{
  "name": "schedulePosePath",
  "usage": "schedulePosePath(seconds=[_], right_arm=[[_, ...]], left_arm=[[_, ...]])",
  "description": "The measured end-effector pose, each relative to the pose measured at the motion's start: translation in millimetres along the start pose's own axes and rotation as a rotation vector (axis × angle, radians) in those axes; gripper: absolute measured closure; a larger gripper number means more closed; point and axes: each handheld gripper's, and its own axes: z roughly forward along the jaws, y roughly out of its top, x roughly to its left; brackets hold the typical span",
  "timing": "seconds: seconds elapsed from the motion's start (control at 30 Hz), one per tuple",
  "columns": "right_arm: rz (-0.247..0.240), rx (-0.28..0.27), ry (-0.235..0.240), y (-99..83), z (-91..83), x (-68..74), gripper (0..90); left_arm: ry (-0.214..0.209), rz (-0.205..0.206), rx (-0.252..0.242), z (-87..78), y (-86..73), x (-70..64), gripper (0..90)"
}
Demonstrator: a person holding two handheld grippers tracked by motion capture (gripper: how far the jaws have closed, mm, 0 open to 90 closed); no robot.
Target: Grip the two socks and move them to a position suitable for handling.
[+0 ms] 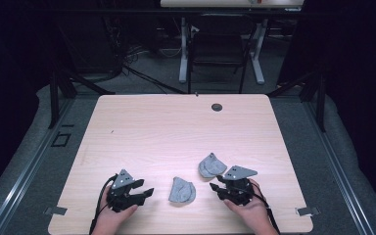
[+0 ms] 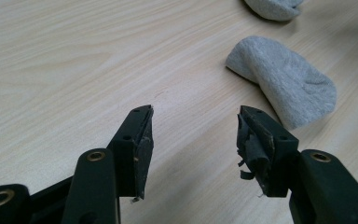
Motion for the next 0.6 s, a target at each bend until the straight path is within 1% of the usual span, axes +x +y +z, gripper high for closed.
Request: schedulePosePath(seconds=[0.07,0.1,0.13,0.23,0.3,0.37,0.43,0.47,0.5,0.6], right_arm=[[0.026,-0.002,-0.009,-3.4,2.4,-2.3,55.2],[0.026,-0.002,-0.009,-3.4,2.4,-2.3,55.2],[0.027,0.021,-0.021,-5.5,6.3,-1.6,52.5],[0.006,0.036,-0.039,-7.0,10.9,1.1,51.4],[-0.004,0.054,-0.038,-7.4,14.2,3.6,51.0],[-0.021,0.069,-0.053,-7.4,17.0,5.9,50.1],[-0.02,0.068,-0.044,-7.3,18.8,8.1,50.5],[-0.026,0.062,-0.048,-7.4,19.2,8.9,50.9],[-0.031,0.069,-0.045,-6.9,18.3,9.5,51.3],[-0.027,0.062,-0.044,-6.8,17.4,10.0,53.0]], left_arm=[[0.002,0.006,0.001,1.8,0.3,-0.9,46.1],[0.002,0.006,0.001,1.8,0.3,-0.9,46.1],[-0.001,0.014,0.012,3.7,0.4,-1.6,46.2],[-0.001,0.017,0.022,6.0,0.1,-2.8,46.3],[-0.005,0.019,0.026,6.6,-0.1,-3.1,46.7],[-0.002,0.023,0.026,7.0,-0.2,-4.2,47.1],[-0.005,0.023,0.026,7.2,-0.1,-5.3,47.6],[-0.004,0.03,0.029,7.3,0.2,-5.4,48.0],[0.0,0.029,0.029,7.6,0.2,-6.0,48.4],[-0.006,0.032,0.034,8.1,0.9,-6.6,49.9]])
